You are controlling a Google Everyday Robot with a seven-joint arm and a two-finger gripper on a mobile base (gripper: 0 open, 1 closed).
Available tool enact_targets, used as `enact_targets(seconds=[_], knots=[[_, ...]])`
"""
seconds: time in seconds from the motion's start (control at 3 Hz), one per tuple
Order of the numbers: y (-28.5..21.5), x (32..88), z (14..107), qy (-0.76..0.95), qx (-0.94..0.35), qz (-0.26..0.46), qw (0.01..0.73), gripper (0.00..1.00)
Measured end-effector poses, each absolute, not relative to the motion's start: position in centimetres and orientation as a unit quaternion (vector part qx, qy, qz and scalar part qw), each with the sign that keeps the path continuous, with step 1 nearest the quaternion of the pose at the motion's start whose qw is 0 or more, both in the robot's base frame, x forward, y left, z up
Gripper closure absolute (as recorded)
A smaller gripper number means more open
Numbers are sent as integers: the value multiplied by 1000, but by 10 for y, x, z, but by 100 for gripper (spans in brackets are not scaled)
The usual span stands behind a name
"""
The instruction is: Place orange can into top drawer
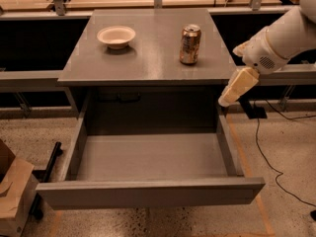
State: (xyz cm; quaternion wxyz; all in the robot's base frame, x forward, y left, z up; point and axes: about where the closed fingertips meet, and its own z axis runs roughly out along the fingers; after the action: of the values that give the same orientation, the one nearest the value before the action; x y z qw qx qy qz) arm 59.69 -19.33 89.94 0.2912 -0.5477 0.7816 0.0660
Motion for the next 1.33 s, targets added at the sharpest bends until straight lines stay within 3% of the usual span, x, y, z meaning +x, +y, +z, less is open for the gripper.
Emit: enact_targets(seconds=[0.33, 1.33], knots=[[-188, 603, 895, 788, -534, 64, 298, 0], [-158, 765, 910, 756, -474, 77, 445, 0]])
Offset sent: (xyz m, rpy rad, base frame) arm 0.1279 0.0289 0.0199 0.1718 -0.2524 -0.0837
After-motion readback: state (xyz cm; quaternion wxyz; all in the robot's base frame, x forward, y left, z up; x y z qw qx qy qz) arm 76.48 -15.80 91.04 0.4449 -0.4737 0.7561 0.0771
